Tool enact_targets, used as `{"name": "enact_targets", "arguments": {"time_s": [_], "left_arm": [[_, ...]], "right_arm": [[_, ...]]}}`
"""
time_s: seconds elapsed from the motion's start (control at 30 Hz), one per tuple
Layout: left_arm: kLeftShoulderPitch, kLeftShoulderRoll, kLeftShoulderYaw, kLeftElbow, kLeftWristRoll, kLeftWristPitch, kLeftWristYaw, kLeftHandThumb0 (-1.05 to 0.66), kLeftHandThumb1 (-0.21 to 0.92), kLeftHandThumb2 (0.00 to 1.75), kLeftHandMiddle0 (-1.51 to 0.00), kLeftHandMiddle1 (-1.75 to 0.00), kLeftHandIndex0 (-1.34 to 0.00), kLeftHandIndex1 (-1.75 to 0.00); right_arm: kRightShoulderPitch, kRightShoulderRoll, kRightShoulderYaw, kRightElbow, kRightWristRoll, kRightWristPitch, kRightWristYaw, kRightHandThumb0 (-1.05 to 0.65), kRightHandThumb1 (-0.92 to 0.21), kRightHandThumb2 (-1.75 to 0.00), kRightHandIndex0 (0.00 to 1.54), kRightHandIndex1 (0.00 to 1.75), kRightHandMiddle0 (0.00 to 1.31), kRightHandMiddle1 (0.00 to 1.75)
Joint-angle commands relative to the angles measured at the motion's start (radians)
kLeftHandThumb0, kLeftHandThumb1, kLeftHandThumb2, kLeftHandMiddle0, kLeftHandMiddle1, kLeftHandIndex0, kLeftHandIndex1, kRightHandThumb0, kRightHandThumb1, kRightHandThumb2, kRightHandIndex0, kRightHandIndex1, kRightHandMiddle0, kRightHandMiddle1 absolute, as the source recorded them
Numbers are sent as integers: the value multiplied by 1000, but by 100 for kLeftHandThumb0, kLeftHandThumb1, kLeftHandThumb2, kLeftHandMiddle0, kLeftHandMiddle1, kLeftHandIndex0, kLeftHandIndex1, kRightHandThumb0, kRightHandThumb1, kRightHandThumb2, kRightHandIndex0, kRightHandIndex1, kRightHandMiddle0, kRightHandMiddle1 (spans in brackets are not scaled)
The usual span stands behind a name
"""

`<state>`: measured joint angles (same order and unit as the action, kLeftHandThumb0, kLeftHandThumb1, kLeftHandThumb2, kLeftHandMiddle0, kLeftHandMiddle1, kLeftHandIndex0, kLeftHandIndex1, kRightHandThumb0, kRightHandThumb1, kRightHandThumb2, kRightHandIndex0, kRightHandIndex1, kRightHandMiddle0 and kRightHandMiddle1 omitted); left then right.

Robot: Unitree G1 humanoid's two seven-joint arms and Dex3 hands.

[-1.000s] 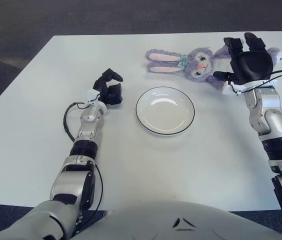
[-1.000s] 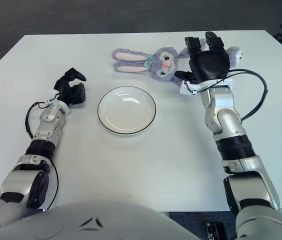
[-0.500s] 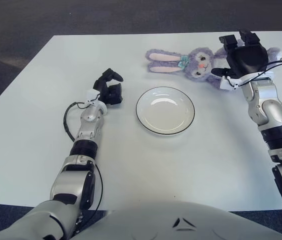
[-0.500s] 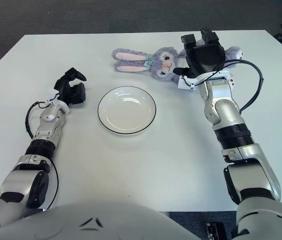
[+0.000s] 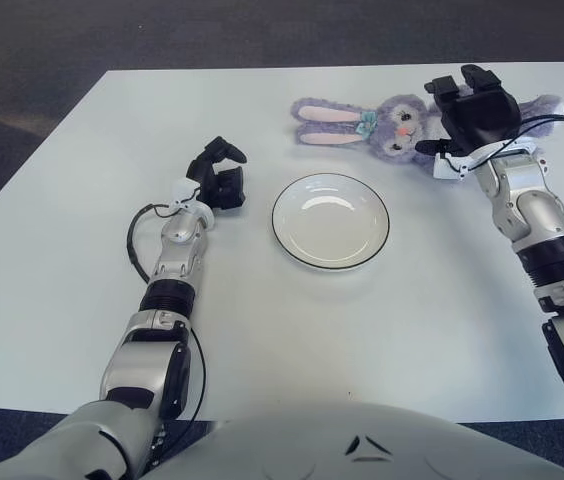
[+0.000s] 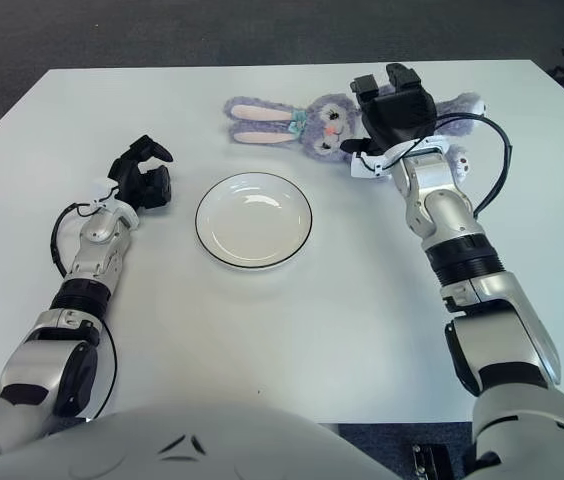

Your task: Put the doll into the plate.

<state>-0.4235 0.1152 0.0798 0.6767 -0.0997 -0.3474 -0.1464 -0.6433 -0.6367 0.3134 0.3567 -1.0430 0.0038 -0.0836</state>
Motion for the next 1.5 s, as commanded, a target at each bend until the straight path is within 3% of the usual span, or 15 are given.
{"name": "enact_targets", "arguments": {"time_s": [0.0, 0.6, 1.03, 1.47], "left_arm": [[146, -47, -31, 94, 36, 11, 9, -45, 41, 120, -124, -175, -54, -175], [147, -57, -26, 91, 34, 9, 23, -45, 40, 121, -124, -175, -55, -175], [146, -51, -28, 87, 36, 13, 19, -45, 40, 121, -124, -175, -54, -175], [148, -51, -30, 79, 39, 21, 27, -45, 40, 121, -122, -175, -54, -175]], "right_arm": [[-38, 7, 10, 28, 19, -18, -16, -94, -92, -68, 19, 5, 0, 64], [-115, 4, 76, 261, 5, -35, -30, -94, -92, -65, 14, 1, 0, 62], [-170, 29, 108, 407, 44, -18, 29, -96, -92, -67, 7, 0, 0, 46], [-171, 24, 121, 459, 116, -63, 106, -101, -92, -68, 3, 0, 0, 58]]}}
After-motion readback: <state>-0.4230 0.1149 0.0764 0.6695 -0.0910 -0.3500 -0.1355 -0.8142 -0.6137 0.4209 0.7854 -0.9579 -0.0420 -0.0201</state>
